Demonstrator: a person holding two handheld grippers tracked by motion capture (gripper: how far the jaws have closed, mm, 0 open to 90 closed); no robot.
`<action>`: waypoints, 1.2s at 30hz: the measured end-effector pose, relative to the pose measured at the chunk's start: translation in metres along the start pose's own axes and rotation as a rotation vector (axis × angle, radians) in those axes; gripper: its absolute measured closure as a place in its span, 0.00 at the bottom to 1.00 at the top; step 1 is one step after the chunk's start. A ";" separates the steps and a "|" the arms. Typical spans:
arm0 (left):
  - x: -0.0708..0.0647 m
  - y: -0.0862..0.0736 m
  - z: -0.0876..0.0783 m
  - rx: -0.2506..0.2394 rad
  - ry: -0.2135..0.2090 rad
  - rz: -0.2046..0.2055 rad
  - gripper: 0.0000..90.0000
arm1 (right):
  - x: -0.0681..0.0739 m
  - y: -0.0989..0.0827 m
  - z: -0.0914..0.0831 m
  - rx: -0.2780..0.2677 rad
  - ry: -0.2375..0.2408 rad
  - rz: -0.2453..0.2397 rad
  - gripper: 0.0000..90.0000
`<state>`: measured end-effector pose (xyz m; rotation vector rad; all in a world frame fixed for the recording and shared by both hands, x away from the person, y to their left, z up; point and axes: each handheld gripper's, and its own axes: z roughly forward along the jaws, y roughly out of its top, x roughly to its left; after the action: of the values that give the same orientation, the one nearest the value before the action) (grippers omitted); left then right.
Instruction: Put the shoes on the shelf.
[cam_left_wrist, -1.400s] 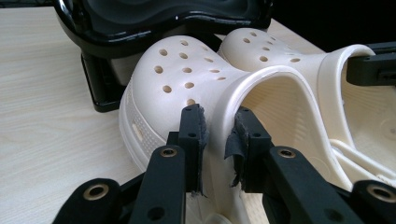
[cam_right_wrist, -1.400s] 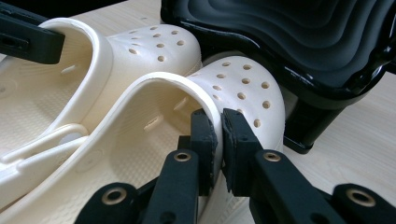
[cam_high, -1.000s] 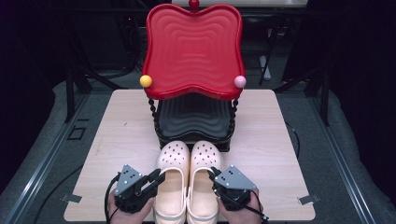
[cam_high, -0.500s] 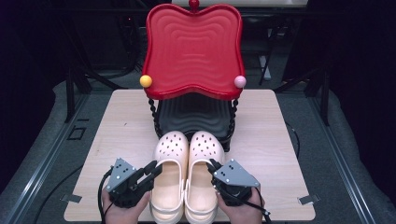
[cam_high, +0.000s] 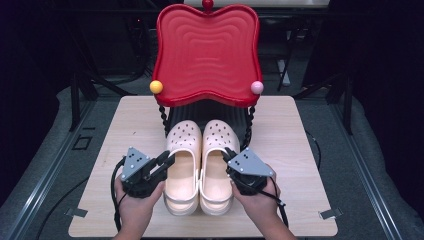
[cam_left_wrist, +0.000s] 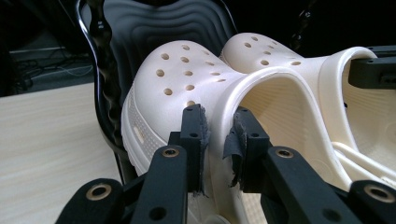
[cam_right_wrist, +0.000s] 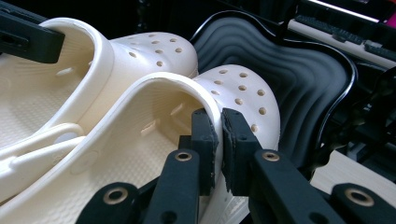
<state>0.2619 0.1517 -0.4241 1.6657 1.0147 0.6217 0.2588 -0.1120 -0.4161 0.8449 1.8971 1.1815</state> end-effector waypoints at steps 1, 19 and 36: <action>0.001 0.001 0.003 0.000 0.004 0.006 0.85 | -0.002 0.000 0.003 -0.003 -0.002 -0.005 0.94; 0.025 0.018 0.073 -0.068 0.038 0.028 0.87 | -0.039 0.010 0.060 -0.043 -0.094 -0.047 0.94; 0.030 0.000 0.082 -0.034 0.037 -0.005 0.77 | -0.038 -0.017 0.067 0.014 -0.071 0.040 0.83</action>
<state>0.3423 0.1359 -0.4533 1.6272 1.0288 0.6654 0.3327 -0.1204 -0.4434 0.9249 1.8411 1.1484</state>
